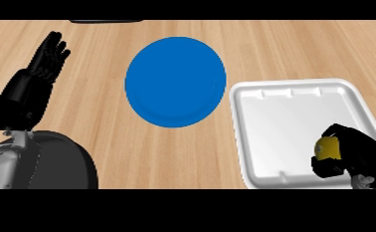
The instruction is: Pick the lemon from the tray and place it in the plate
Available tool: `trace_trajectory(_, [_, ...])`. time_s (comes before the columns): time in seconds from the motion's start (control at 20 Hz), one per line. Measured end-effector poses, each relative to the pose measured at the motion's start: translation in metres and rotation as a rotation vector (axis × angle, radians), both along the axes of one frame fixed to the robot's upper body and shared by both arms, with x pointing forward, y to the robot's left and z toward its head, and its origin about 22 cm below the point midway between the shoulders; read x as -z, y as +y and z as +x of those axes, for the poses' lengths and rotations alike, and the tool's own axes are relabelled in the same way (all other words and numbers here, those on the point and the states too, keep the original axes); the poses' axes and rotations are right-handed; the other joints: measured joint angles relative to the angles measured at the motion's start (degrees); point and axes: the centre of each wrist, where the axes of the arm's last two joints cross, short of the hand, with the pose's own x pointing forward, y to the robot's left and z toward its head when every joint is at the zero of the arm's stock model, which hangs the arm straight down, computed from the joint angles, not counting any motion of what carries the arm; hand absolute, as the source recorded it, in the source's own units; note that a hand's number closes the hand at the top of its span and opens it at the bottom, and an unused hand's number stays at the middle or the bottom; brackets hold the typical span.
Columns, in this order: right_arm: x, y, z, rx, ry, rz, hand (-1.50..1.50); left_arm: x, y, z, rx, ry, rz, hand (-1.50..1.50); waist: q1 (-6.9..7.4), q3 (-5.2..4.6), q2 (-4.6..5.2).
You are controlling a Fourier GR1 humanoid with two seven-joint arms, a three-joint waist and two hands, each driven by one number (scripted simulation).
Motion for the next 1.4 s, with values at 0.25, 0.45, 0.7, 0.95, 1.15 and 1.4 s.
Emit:
trace_trajectory(0.25, [-0.008, 0.027, -0.051, 0.105, -0.092, -0.095, 1.5, 0.003, -0.003, 0.0, 0.002, -0.002, -0.006, 0.0, -0.2, 0.29, 0.29])
trace_trajectory(0.45, [-0.034, 0.057, -0.081, 0.075, -0.204, -0.1, 1.5, 0.006, -0.003, -0.001, 0.011, -0.005, -0.007, 0.0, 0.56, 0.51, 0.58])
trace_trajectory(0.7, [-0.075, 0.096, -0.094, -0.023, -0.401, -0.045, 1.5, 0.002, -0.003, 0.005, 0.025, -0.005, -0.007, 0.0, 1.46, 0.6, 0.85])
trace_trajectory(0.95, [-0.108, 0.129, -0.098, -0.13, -0.602, 0.069, 1.5, -0.002, -0.007, 0.01, 0.038, -0.013, -0.006, 0.0, 2.23, 0.63, 0.96])
trace_trajectory(1.15, [-0.13, 0.158, -0.088, -0.202, -0.708, 0.149, 1.5, 0.001, -0.008, 0.008, 0.046, -0.017, 0.001, 0.0, 2.77, 0.63, 1.06])
trace_trajectory(1.4, [-0.141, 0.197, -0.059, -0.283, -0.743, 0.193, 1.5, -0.007, -0.012, 0.009, 0.059, -0.018, -0.005, 0.0, 3.08, 0.65, 1.14])
